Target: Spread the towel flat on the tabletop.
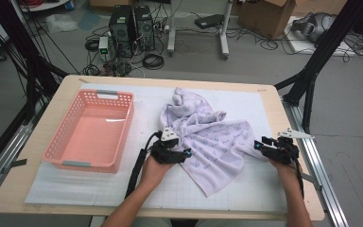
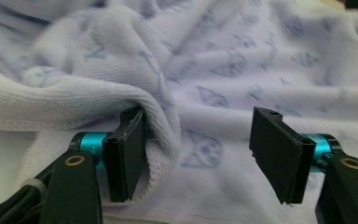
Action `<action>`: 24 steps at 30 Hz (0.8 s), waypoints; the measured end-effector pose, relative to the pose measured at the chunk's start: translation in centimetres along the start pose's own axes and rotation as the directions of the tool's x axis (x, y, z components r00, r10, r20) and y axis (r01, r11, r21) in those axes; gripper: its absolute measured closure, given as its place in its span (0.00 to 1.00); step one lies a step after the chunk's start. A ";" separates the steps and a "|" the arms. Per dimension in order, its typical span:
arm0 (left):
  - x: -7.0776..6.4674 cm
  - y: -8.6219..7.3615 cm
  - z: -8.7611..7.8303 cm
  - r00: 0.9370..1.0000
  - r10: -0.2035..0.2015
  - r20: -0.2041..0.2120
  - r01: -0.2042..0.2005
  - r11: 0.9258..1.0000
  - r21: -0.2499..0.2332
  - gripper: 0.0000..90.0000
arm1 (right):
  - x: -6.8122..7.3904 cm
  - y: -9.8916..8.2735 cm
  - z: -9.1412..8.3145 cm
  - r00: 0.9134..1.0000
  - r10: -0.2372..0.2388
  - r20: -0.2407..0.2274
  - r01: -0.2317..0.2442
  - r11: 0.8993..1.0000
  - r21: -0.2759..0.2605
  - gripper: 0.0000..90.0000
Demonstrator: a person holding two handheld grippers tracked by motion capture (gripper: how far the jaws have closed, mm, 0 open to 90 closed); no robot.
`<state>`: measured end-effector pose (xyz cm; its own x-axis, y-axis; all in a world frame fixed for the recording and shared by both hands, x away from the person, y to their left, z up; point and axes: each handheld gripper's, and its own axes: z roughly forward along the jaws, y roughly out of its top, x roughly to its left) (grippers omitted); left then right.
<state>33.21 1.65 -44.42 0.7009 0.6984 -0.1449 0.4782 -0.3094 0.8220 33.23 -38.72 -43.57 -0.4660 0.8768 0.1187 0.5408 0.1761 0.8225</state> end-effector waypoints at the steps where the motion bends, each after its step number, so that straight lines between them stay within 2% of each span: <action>1: -0.3 0.0 0.2 1.000 0.009 0.003 -0.009 1.000 0.012 0.42 | 0.0 0.0 0.0 1.000 -0.006 0.002 0.006 1.000 -0.004 0.59; 3: -0.8 -0.2 0.6 1.000 0.029 -0.012 -0.029 0.999 0.031 0.40 | 0.0 0.0 0.0 1.000 -0.007 0.004 0.007 1.000 -0.004 0.59; 4: -0.9 -0.3 0.8 0.999 0.035 -0.006 -0.035 0.999 0.040 0.39 | 0.0 0.0 0.0 1.000 -0.005 0.004 0.005 1.000 0.000 0.58; 7: -1.6 -0.2 1.2 0.995 0.094 -0.031 -0.092 0.994 0.062 0.36 | -0.1 0.0 0.1 1.000 -0.007 0.004 0.007 1.000 0.001 0.58; 9: -2.2 -0.3 1.3 0.989 0.139 -0.049 -0.135 0.988 0.076 0.35 | -0.1 0.0 0.2 1.000 -0.004 0.004 0.004 1.000 0.002 0.58; 10: -2.4 -0.3 1.4 0.984 0.171 -0.050 -0.166 0.983 0.081 0.36 | 0.0 0.0 0.2 1.000 -0.004 0.003 0.004 1.000 0.003 0.58; 11: -2.6 -0.3 1.3 0.982 0.186 -0.032 -0.183 0.980 0.075 0.42 | 0.0 0.0 0.2 1.000 -0.008 0.004 0.008 1.000 0.005 0.58; 14: -2.9 -0.3 1.2 0.976 0.219 0.000 -0.218 0.974 0.065 0.76 | 0.1 0.1 0.2 1.000 -0.013 0.002 0.013 1.000 -0.001 0.58; 15: -2.7 -0.3 1.1 0.977 0.215 0.002 -0.214 0.975 0.065 0.90 | 0.2 0.1 0.1 1.000 -0.011 0.000 0.011 1.000 -0.004 0.58; 17: -2.0 -0.2 0.9 0.986 0.168 0.019 -0.169 0.983 0.067 0.95 | 0.2 0.1 0.1 1.000 -0.009 -0.001 0.009 1.000 -0.005 0.58; 18: -1.7 -0.2 0.6 0.987 0.162 0.008 -0.162 0.984 0.070 0.95 | 0.1 0.1 0.1 1.000 -0.008 -0.001 0.008 1.000 -0.004 0.58; 20: -0.8 -0.3 -0.1 0.988 0.154 -0.033 -0.151 0.986 0.064 0.95 | 0.2 0.1 0.0 1.000 -0.002 -0.004 0.002 1.000 -0.005 0.58; 22: 0.4 -0.4 -1.0 0.986 0.134 -0.095 -0.130 0.990 0.055 0.96 | 0.1 0.1 -0.1 1.000 0.009 -0.005 -0.009 1.000 -0.022 0.58; 24: 1.8 -0.5 -1.9 0.988 0.088 -0.129 -0.084 0.996 0.038 0.96 | 0.1 0.1 -0.2 0.999 0.036 -0.011 -0.036 0.999 -0.027 0.58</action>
<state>33.25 4.33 -44.04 0.6664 0.7456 0.0002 0.4375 -0.3913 0.8096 33.12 -38.71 -43.38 -0.4541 0.8775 0.1544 0.5385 0.1323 0.8322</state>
